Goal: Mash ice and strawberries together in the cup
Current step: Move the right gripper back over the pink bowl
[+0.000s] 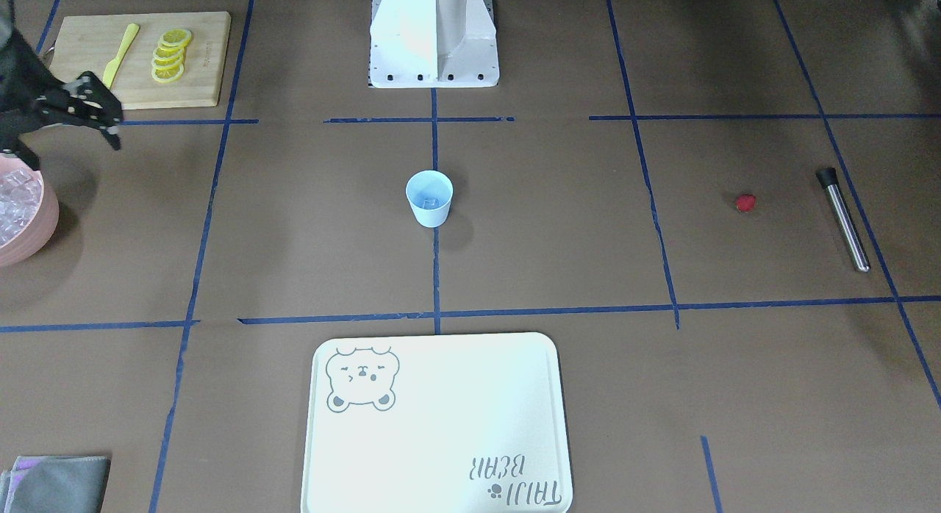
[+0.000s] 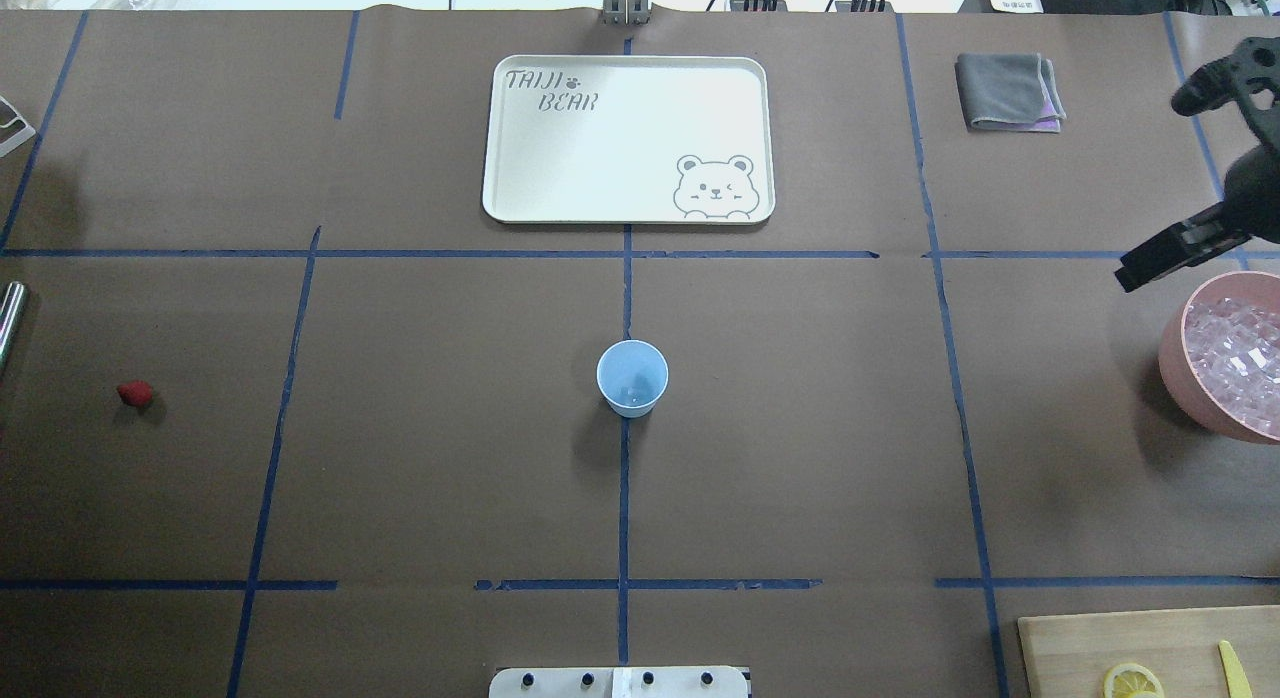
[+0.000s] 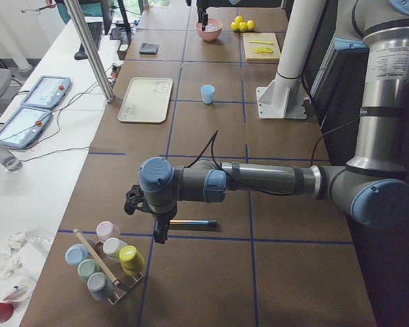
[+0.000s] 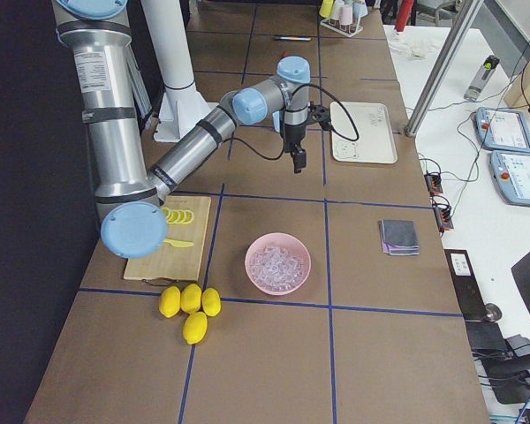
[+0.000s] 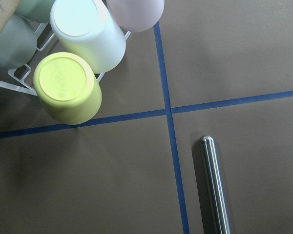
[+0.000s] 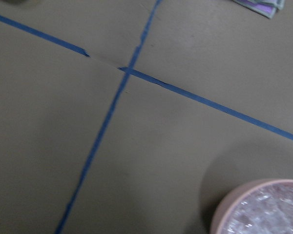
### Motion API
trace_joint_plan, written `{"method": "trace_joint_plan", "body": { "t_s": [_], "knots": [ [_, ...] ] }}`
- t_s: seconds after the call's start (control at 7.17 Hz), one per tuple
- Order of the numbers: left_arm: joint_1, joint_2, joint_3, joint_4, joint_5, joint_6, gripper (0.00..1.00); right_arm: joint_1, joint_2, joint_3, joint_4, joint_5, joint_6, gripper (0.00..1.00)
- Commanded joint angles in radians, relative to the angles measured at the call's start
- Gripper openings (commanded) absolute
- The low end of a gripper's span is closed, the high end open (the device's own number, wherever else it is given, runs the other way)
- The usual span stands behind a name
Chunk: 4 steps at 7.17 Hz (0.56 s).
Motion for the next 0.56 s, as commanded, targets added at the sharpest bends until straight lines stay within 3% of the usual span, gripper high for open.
{"method": "trace_joint_plan", "body": {
  "t_s": [0.0,0.14,0.42],
  "knots": [
    [-0.002,0.002,-0.009,0.0,0.0,-0.001,1.0,0.113,-0.151,-0.014,0.017,0.009,-0.232,0.99],
    [0.0,0.002,-0.008,0.0,0.002,-0.001,1.0,0.124,-0.169,-0.073,0.055,0.013,-0.271,0.99],
    [-0.002,0.002,-0.009,0.0,0.0,-0.001,1.0,0.123,-0.238,-0.222,0.304,0.013,-0.27,0.99]
  ]
}}
